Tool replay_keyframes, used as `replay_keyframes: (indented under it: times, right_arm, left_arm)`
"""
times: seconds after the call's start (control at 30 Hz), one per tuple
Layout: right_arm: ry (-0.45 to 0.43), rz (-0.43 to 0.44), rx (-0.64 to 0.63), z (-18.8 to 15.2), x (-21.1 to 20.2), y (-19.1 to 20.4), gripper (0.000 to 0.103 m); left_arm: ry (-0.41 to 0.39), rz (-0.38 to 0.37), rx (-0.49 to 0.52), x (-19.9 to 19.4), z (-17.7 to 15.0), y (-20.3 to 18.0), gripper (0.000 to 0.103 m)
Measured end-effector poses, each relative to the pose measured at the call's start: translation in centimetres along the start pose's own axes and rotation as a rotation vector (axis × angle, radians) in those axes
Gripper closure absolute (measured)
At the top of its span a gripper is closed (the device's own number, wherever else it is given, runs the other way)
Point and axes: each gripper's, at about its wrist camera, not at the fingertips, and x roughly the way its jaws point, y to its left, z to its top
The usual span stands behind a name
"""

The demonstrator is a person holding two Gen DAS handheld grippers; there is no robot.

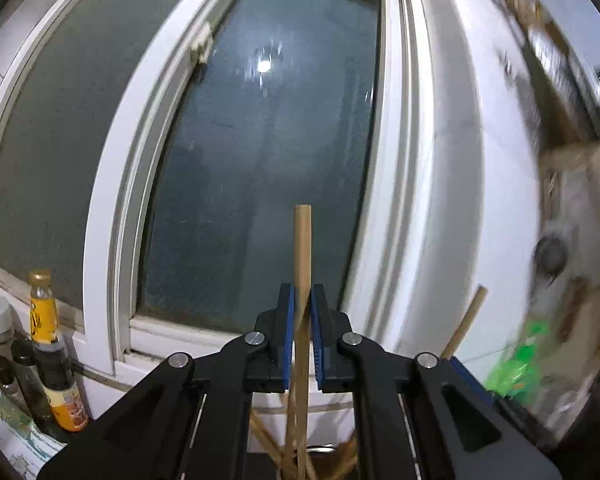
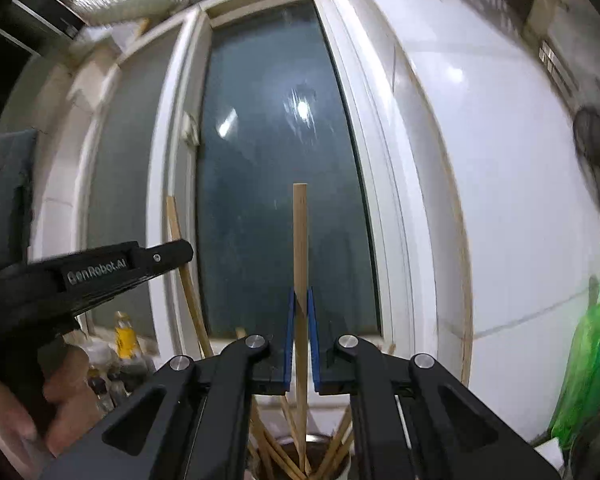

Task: Organize utensils
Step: 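Drop the chopsticks into the white cup by opening both grippers, then withdraw both tools from the cup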

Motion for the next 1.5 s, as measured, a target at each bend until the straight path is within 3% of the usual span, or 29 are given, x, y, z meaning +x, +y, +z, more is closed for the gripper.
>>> replay_keyframes:
  times: [0.13,0.43,0.57,0.7,0.93,1.03,1.1,1.13,1.27,1.33,1.4,1.5]
  right_arm:
    - [0.143,0.012,0.04,-1.6,3.3,-1.3,0.095]
    - [0.34,0.102,0.105,-4.2,7.0,-2.4,0.095]
    - [0.346,0.099,0.102,-4.7,7.3,-2.6,0.095]
    - [0.336,0.087,0.127,-4.6,7.0,-2.8,0.095]
    - [0.229,0.037,0.111,-2.7,4.8,-2.4,0.095]
    - [0.19,0.03,0.124,-1.9,3.7,-2.2,0.092]
    - [0.172,0.029,0.115,-1.6,3.1,-1.7,0.075]
    - [0.16,0.012,0.099,-1.5,2.7,-1.4,0.072]
    - [0.11,-0.041,0.063,-1.5,1.3,0.1,0.044]
    - [0.103,-0.126,-0.017,-1.7,1.0,1.8,0.042]
    - [0.109,-0.097,-0.085,-1.9,0.3,3.2,0.04]
    - [0.131,-0.066,-0.08,-1.9,-0.9,4.1,0.014]
  left_arm:
    - [0.064,0.01,0.006,2.2,-3.0,-0.1,0.096]
    - [0.154,-0.029,-0.017,2.4,-6.6,1.5,0.095]
    - [0.234,-0.093,-0.041,2.7,-7.2,2.1,0.095]
    - [0.203,-0.024,-0.022,2.0,-7.2,2.3,0.092]
    - [0.141,-0.009,-0.036,-0.2,-5.3,3.8,0.061]
    - [0.112,0.025,-0.015,-1.5,-4.2,4.6,0.057]
    - [0.112,0.038,-0.012,-2.5,-3.5,5.5,0.054]
    - [0.112,0.049,-0.007,-3.0,-3.4,5.9,0.051]
    - [0.111,0.136,0.07,-4.9,-2.6,7.3,0.044]
    - [0.139,0.169,0.104,-5.4,-2.5,8.0,0.044]
    - [0.144,0.173,0.124,-6.4,-2.7,8.8,0.043]
    - [0.14,0.194,0.155,-7.7,-3.3,9.6,0.032]
